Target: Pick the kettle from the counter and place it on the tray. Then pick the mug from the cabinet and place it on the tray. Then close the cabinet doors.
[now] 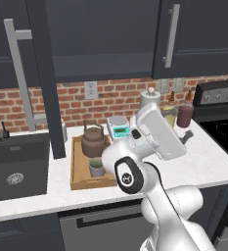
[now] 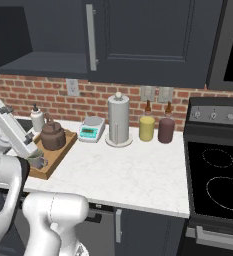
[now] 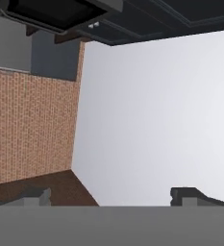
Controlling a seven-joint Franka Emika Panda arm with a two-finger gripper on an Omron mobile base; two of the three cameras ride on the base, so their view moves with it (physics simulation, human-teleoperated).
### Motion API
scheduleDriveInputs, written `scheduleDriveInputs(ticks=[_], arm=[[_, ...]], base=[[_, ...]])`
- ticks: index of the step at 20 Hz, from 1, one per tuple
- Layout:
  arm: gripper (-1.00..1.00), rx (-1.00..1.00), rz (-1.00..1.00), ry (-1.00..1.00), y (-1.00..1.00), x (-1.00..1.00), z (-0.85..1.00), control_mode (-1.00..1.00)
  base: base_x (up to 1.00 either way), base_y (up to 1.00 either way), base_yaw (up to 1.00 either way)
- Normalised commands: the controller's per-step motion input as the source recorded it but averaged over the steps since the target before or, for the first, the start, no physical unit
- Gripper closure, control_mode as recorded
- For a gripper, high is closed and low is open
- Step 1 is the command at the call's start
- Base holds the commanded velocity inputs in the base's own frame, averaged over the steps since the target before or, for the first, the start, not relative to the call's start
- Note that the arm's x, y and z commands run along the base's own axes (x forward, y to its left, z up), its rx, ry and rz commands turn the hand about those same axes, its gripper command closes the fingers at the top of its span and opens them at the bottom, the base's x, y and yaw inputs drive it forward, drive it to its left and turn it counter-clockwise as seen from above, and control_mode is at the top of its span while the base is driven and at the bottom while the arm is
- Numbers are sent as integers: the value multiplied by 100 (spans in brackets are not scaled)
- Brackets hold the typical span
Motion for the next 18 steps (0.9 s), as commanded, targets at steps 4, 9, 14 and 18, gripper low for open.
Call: scheduleDriveInputs(ticks=[4,9,14,18], arm=[[-100,-6,-6,2,16,-18,-10,-100],[-100,0,-10,3,24,-49,0,-100],[-100,0,-7,19,29,-47,0,-100],[-100,0,-2,29,30,-35,0,-100]], base=[[0,0,0],[0,0,0],[0,0,0],[0,0,0]])
